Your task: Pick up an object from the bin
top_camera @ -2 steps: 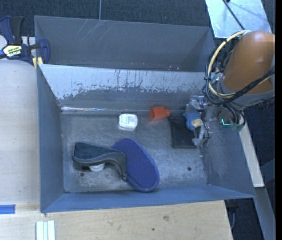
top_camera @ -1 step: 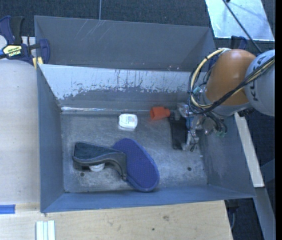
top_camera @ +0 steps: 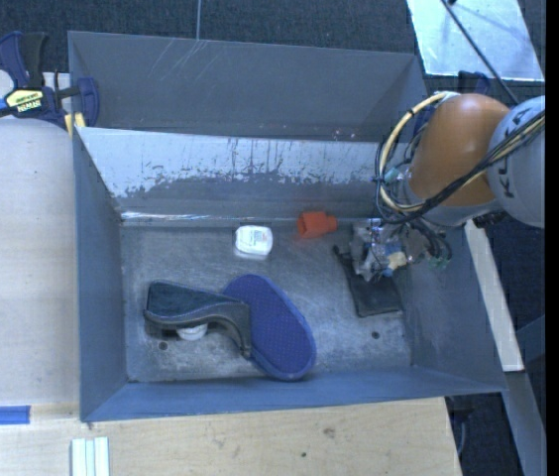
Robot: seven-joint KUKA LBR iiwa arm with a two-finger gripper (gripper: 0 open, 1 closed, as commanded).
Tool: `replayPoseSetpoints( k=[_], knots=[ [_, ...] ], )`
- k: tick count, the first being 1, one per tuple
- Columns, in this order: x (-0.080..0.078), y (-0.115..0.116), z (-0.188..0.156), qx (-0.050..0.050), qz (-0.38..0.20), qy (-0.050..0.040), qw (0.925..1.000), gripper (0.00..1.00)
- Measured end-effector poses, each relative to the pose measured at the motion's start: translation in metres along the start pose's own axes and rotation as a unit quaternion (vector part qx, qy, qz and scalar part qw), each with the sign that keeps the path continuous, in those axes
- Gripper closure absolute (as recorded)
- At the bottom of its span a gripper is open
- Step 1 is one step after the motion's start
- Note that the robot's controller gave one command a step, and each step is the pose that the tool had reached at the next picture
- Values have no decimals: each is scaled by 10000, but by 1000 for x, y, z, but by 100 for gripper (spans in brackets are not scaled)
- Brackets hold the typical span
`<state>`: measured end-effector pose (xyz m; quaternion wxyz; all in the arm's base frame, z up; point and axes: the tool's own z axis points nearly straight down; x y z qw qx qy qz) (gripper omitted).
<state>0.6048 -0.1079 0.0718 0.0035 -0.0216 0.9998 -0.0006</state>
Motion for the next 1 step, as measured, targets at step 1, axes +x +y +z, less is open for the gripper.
replayPoseSetpoints(
  k=[1],
  knots=[
    [14, 8, -136, 7, -130, -27, 9999, 100]
  ],
)
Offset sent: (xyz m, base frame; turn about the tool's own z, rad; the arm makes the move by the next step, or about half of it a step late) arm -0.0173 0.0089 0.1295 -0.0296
